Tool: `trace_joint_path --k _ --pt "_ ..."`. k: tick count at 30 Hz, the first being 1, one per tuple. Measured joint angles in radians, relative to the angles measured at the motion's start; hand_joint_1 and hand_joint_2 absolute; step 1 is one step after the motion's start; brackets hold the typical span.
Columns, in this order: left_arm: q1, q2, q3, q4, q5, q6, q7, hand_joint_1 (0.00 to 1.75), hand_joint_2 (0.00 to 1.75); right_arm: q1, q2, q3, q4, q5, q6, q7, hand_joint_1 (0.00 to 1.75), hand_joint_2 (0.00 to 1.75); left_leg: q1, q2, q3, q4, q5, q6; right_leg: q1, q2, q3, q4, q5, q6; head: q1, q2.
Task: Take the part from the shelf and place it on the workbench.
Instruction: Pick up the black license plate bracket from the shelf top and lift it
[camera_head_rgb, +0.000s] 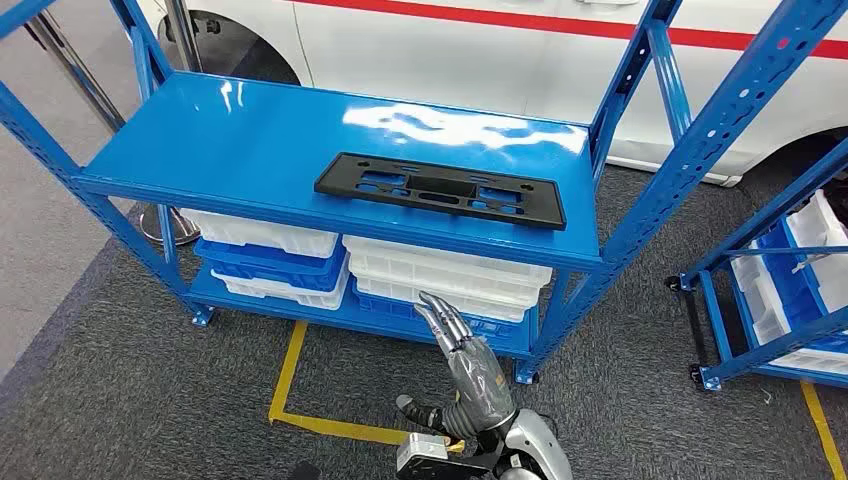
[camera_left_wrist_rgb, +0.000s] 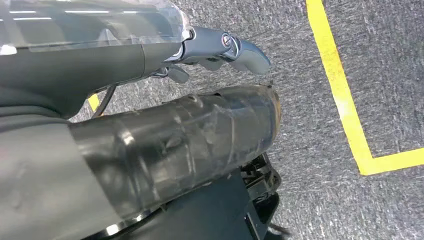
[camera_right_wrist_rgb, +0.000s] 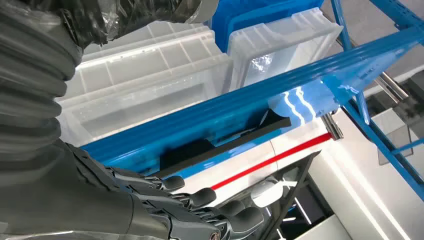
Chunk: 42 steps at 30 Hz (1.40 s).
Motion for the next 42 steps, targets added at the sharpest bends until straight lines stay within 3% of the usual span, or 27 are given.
trace_joint_path --k 2,3,5,7,10,12,15,16,17,18,20,22,25,27,30,32,33,35,37,39,42 --pt "0.002 0.000 0.000 0.000 0.000 0.000 0.000 0.00 0.00 0.002 0.000 0.000 0.000 0.000 0.000 0.000 0.00 1.75 -0.002 -0.001 0.010 0.000 -0.008 0.000 0.001 0.000 -0.006 -0.021 0.033 -0.005 0.000 0.000" --pt "0.003 0.000 0.000 0.000 0.000 0.000 0.000 0.00 0.00 0.003 0.000 0.000 0.000 0.001 -0.001 0.000 0.00 1.75 -0.005 -0.002 0.022 0.000 -0.016 0.000 0.004 0.000 -0.004 -0.059 0.073 -0.011 0.000 0.000" --pt "0.005 -0.002 0.000 0.001 0.000 0.000 0.000 0.00 0.00 0.004 0.000 -0.001 0.000 0.003 -0.002 0.001 0.00 1.75 -0.008 -0.003 0.047 -0.001 -0.033 -0.003 0.014 -0.001 0.031 -0.183 0.163 -0.031 0.000 0.000" --pt "0.004 -0.004 0.000 0.002 0.000 0.001 0.002 0.00 0.00 0.004 -0.001 -0.002 0.000 0.006 -0.004 0.001 0.00 1.75 -0.009 -0.003 0.060 -0.008 -0.047 -0.011 0.026 -0.003 0.056 -0.264 0.189 -0.050 -0.001 0.000" --pt "0.002 -0.005 0.000 0.003 0.000 0.003 0.003 0.00 0.00 0.006 -0.002 -0.003 -0.001 0.010 -0.009 0.002 0.00 1.75 -0.010 -0.001 0.078 -0.003 -0.048 -0.029 0.024 0.000 0.086 -0.294 0.184 -0.066 -0.002 0.000" --pt "0.000 -0.004 0.000 0.003 0.000 0.003 0.004 0.00 0.00 0.005 -0.002 -0.003 -0.002 0.012 -0.012 0.002 0.00 1.75 -0.011 -0.002 0.066 0.049 -0.051 -0.037 0.015 0.000 0.119 -0.314 0.179 -0.072 -0.005 0.000" --pt "-0.001 -0.004 0.000 0.003 0.000 0.003 0.004 0.00 0.00 0.004 -0.002 -0.003 -0.003 0.012 -0.015 0.002 0.00 1.75 -0.003 -0.003 -0.045 0.217 -0.114 -0.051 0.011 0.000 0.146 -0.324 0.163 -0.076 -0.009 0.000" --pt "0.000 -0.004 0.000 0.003 0.000 0.003 0.004 0.00 0.00 0.006 -0.002 -0.003 -0.003 0.013 -0.015 0.002 0.00 1.75 0.000 -0.002 -0.080 0.252 -0.135 -0.055 0.011 0.001 0.153 -0.324 0.155 -0.075 -0.009 0.000" --pt "0.002 -0.004 0.000 0.003 0.000 0.003 0.004 0.00 0.00 0.008 -0.002 -0.003 -0.003 0.013 -0.015 0.002 0.00 1.75 0.003 -0.002 -0.101 0.258 -0.137 -0.059 0.010 0.003 0.163 -0.324 0.146 -0.073 -0.009 0.000" --pt "0.005 -0.003 0.000 0.003 0.000 0.003 0.004 0.00 0.00 0.008 -0.002 -0.003 -0.003 0.014 -0.016 0.002 0.00 1.75 0.005 -0.002 -0.108 0.231 -0.115 -0.061 0.009 0.005 0.175 -0.324 0.137 -0.070 -0.009 0.000" --pt "0.008 -0.002 0.000 0.004 0.000 0.003 0.004 0.00 0.00 0.009 -0.003 -0.003 -0.003 0.015 -0.016 0.002 0.00 1.75 0.008 -0.001 -0.090 0.109 -0.012 -0.063 0.008 0.008 0.200 -0.323 0.116 -0.061 -0.009 0.000" --pt "0.008 -0.002 0.000 0.005 0.000 0.002 0.004 0.00 0.00 0.008 -0.003 -0.004 -0.002 0.016 -0.017 0.003 0.00 1.75 0.006 0.000 -0.073 0.018 0.053 -0.055 0.009 0.008 0.214 -0.318 0.096 -0.049 -0.008 0.000" --pt "0.006 -0.002 0.000 0.005 0.000 0.002 0.005 0.00 0.00 0.007 -0.003 -0.004 -0.003 0.017 -0.018 0.005 0.00 1.75 0.001 -0.002 -0.062 0.002 0.053 -0.029 0.009 0.007 0.217 -0.305 0.084 -0.030 -0.009 0.000" --pt "0.005 -0.001 0.000 0.005 0.000 0.002 0.005 0.00 0.00 0.006 -0.003 -0.004 -0.004 0.019 -0.019 0.005 0.00 1.75 0.003 -0.003 -0.044 -0.006 0.048 -0.016 0.007 0.006 0.196 -0.258 0.079 -0.021 -0.008 0.000" --pt "0.001 -0.002 0.000 0.005 0.000 0.003 0.005 0.00 0.00 0.006 -0.004 -0.005 -0.005 0.021 -0.019 0.005 0.00 1.75 0.003 -0.003 -0.020 -0.012 0.031 -0.003 0.004 0.003 0.083 -0.084 0.020 -0.009 -0.006 0.000" --pt "0.001 -0.002 0.000 0.005 0.000 0.003 0.005 0.00 0.00 0.009 -0.005 -0.005 -0.005 0.022 -0.019 0.005 0.00 1.75 0.001 -0.004 -0.003 -0.011 0.016 -0.003 0.003 0.002 0.018 -0.020 -0.001 -0.007 -0.006 0.000" --pt "0.002 -0.002 0.000 0.005 0.000 0.003 0.005 0.00 0.00 0.010 -0.005 -0.005 -0.005 0.022 -0.019 0.005 0.00 1.75 0.000 -0.005 0.008 -0.011 0.007 -0.003 0.003 0.002 0.010 -0.038 0.019 -0.009 -0.006 0.000" --pt "0.004 -0.002 -0.001 0.005 0.000 0.002 0.005 0.00 0.00 0.010 -0.006 -0.005 -0.005 0.022 -0.019 0.005 0.00 1.75 0.000 -0.007 0.032 -0.012 -0.012 -0.007 0.007 0.001 0.034 -0.160 0.117 -0.021 -0.006 0.000" --pt "0.003 -0.004 -0.001 0.006 0.000 0.001 0.005 0.00 0.00 0.009 -0.006 -0.006 -0.004 0.022 -0.019 0.006 0.00 1.75 0.000 -0.008 0.049 -0.013 -0.029 -0.016 0.017 0.001 0.061 -0.262 0.182 -0.037 -0.006 0.000" --pt "0.001 -0.005 -0.001 0.006 0.000 0.001 0.005 0.00 0.00 0.010 -0.006 -0.006 -0.004 0.022 -0.019 0.006 0.00 1.75 -0.001 -0.008 0.060 -0.013 -0.036 -0.028 0.024 0.001 0.069 -0.285 0.186 -0.050 -0.007 0.000" --pt "-0.002 -0.005 -0.001 0.006 0.000 0.000 0.004 0.00 0.00 0.009 -0.006 -0.006 -0.006 0.023 -0.020 0.006 0.00 1.75 -0.002 -0.007 0.059 0.014 -0.048 -0.042 0.017 0.004 0.097 -0.305 0.187 -0.064 -0.008 0.000"
